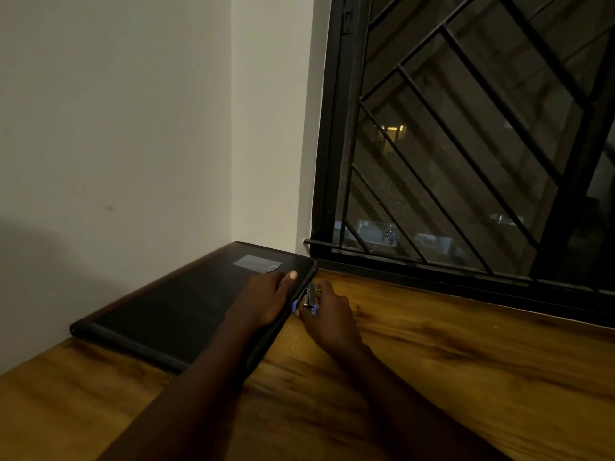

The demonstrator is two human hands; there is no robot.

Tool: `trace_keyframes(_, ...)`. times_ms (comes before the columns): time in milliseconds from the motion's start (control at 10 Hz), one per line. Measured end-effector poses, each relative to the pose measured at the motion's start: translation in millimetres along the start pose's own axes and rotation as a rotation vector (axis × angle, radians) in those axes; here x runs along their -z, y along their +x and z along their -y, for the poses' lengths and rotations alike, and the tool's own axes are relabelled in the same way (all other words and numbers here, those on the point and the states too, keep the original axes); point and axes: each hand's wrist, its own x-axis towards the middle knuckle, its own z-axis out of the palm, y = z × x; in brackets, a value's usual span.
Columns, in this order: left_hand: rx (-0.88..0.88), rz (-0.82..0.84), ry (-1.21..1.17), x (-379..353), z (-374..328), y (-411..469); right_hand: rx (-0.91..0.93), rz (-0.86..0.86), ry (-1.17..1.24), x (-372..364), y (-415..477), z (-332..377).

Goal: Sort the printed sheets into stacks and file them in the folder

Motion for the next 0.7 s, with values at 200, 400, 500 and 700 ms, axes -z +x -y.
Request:
trace_keyframes(200,-0.019,-0.01,0.08,-1.1,-3.6,-1.0,-0.013,-0.001,0.078,17.6,-9.0,-0.4)
trace_keyframes(400,-0.021,-0.007,0.147,-3.1,-2.1,0.7,0.004,-0.041,0.125,17.1,-6.8,-2.0)
trace_keyframes(500,-0.043,0.015,0.181,-3.5,-2.8,4.5,0.033,-0.047,0.117,11.3,-1.5,-5.5)
trace_keyframes(700,0.02,-0.076,0.219,-0.2,-8.1,29.6,0.032,-0.029,0.089,17.4,28.4,-4.7)
